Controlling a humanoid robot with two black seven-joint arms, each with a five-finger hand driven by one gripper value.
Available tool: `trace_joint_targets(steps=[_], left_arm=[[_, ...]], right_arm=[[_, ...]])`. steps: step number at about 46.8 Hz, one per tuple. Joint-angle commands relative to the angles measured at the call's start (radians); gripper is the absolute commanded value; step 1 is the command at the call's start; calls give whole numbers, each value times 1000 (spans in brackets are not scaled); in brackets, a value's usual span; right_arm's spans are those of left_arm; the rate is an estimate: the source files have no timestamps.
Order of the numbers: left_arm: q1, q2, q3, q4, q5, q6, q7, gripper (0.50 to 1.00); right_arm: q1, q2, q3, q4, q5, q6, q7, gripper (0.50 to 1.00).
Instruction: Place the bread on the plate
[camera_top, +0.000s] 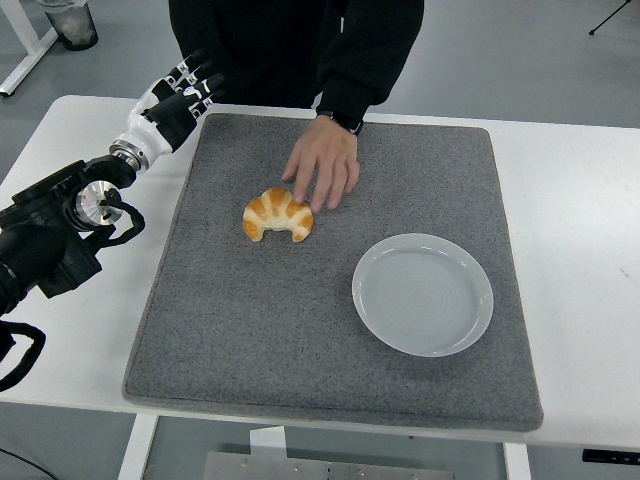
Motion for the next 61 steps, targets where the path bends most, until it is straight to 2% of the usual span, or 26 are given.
trace_joint_targets(steps=[1, 61], left_arm=[[1, -1, 0, -1, 0, 0, 0, 990], [-4, 15, 0, -14, 3, 0, 0, 990]], right_arm=[[0, 0, 0, 0, 0, 0, 0, 952], [1, 0, 0, 2, 0, 0, 0, 952]])
